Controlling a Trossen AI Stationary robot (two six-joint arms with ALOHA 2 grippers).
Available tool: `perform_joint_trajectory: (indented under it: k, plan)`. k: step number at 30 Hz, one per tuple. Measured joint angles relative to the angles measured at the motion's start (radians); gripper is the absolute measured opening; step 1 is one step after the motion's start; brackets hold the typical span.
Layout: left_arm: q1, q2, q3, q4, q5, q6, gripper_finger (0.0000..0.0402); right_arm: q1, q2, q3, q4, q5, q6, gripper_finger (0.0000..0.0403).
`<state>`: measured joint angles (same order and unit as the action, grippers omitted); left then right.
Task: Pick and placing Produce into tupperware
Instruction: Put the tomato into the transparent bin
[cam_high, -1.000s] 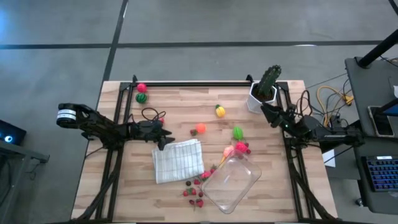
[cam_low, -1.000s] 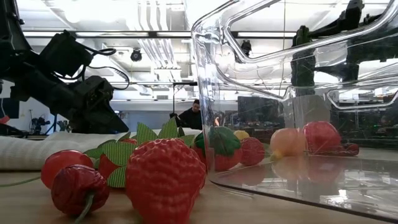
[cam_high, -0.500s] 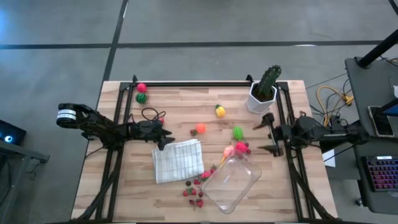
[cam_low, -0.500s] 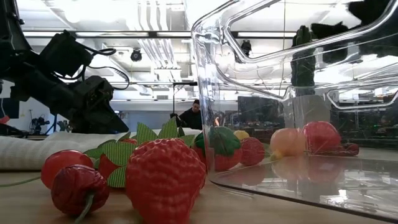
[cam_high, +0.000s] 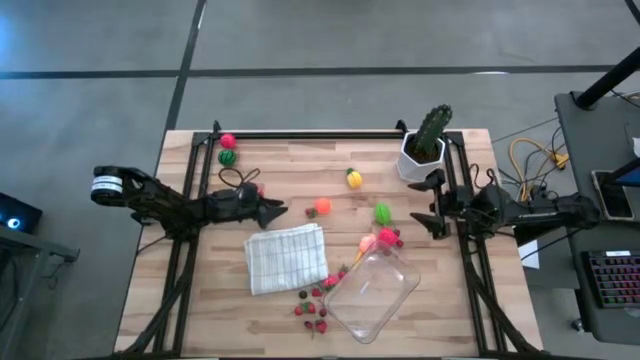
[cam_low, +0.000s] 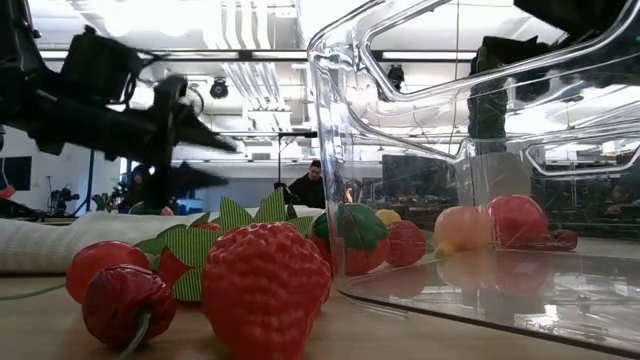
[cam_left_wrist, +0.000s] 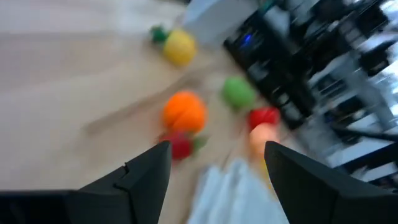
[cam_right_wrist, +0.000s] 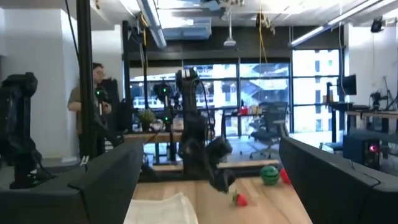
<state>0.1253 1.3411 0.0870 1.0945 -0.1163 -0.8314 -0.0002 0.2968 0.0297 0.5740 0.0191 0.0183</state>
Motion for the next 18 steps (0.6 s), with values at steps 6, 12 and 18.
perform_joint_trajectory:
  k: [6,12,18]
  plan:
    - [-0.018,-0.003,0.104,0.245,0.236,0.18,0.0245,0.0,0.058,0.001,0.018,-0.001,-0.038,0.0368]
    - [-0.025,-0.073,0.373,-0.328,0.395,0.304,0.0245,0.0,0.093,0.048,0.017,0.0,-0.107,0.0368]
    - [-0.028,-0.081,0.796,-1.426,0.137,0.592,0.0245,0.0,0.12,0.111,0.011,0.007,-0.195,0.0368]
